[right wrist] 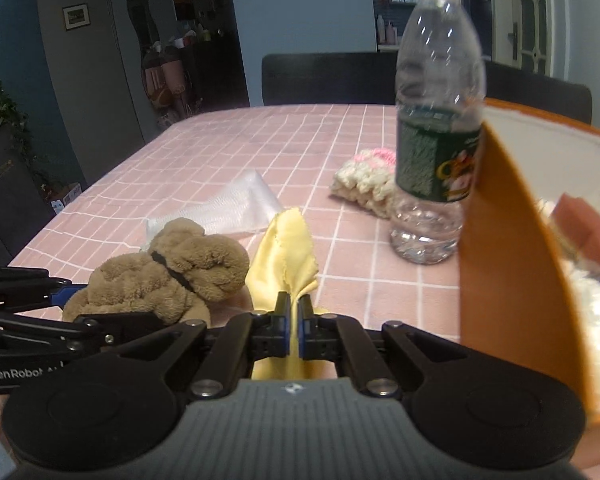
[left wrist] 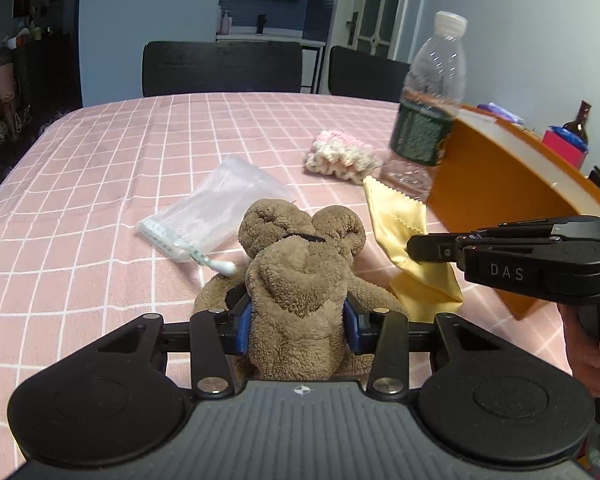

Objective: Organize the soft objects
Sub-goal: 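Lift the plush bear and yellow cloth and carry them over the box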

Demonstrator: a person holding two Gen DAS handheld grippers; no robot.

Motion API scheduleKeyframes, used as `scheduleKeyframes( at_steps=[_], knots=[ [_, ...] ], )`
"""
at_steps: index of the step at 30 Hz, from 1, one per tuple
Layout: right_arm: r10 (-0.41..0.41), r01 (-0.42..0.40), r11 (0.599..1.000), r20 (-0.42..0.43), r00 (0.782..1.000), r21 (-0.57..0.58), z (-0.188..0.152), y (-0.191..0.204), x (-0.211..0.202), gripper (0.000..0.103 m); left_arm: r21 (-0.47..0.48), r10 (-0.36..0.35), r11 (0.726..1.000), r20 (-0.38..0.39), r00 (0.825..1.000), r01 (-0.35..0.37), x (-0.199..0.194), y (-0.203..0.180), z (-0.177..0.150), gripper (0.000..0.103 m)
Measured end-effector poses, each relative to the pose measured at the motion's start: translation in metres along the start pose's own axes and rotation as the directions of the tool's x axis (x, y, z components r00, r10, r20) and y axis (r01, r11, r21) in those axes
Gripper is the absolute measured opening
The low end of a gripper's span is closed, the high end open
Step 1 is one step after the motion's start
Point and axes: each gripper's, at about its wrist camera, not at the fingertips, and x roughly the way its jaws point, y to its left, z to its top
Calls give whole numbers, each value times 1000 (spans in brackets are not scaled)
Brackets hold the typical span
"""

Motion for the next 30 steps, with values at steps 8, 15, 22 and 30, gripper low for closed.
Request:
scheduleKeyframes(
  at_steps=[8,15,22,30],
  knots=[
    [27,-27,1000,70,997,-3,3,-2,-47,0,-1,-58,998,72,996,58,-38,-15,5,49],
    [61,-60,998,116,991,-6,4,-2,-90,0,26,-73,997,124,990,70,-67,-32,13,49],
    [36,-34,999,177,984,-17,5,-10,-131,0,56,-127,991,195,973,118,-84,-48,25,49],
    [-63,75,996,244,968,-38,22,-37,-173,0,204,-218,965,272,937,165,-85,-93,58,49]
  ],
)
